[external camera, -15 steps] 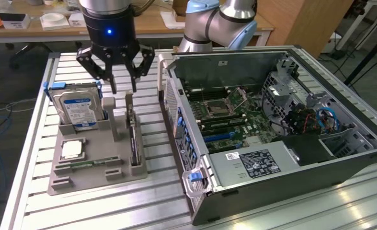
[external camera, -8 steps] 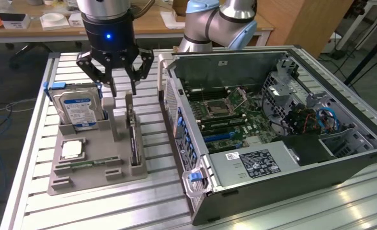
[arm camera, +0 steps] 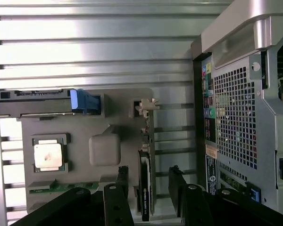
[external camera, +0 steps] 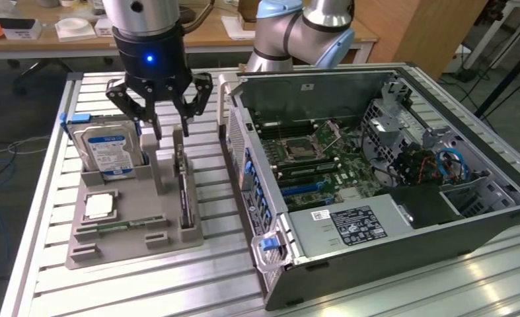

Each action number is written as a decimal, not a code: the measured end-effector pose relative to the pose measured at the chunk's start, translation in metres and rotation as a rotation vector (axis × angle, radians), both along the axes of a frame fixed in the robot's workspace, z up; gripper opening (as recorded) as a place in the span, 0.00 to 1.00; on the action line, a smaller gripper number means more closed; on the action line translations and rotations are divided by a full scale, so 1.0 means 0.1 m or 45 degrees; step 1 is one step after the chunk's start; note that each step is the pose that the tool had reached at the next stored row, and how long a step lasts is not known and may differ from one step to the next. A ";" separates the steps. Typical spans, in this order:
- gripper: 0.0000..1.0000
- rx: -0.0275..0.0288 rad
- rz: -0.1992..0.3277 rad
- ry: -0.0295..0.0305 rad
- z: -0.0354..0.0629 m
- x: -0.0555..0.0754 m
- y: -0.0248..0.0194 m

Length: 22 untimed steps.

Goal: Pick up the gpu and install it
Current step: 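Pick up the gpu and move the gpu toward the slot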

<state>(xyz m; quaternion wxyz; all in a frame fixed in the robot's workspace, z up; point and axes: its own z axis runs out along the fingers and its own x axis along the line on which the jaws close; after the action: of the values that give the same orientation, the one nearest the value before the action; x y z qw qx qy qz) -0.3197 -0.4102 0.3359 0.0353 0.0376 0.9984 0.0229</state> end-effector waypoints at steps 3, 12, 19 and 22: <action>0.47 0.0000 0.000 -0.0028 -0.024 -0.01 -0.041; 0.47 0.0000 0.000 -0.0133 -0.102 -0.01 -0.106; 0.47 0.0000 0.000 -0.0202 -0.157 -0.01 -0.115; 0.47 0.0000 0.000 -0.0231 -0.187 -0.01 -0.118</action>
<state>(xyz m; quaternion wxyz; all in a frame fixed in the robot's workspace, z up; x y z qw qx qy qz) -0.3207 -0.4220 0.3172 0.0444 0.0374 0.9980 0.0233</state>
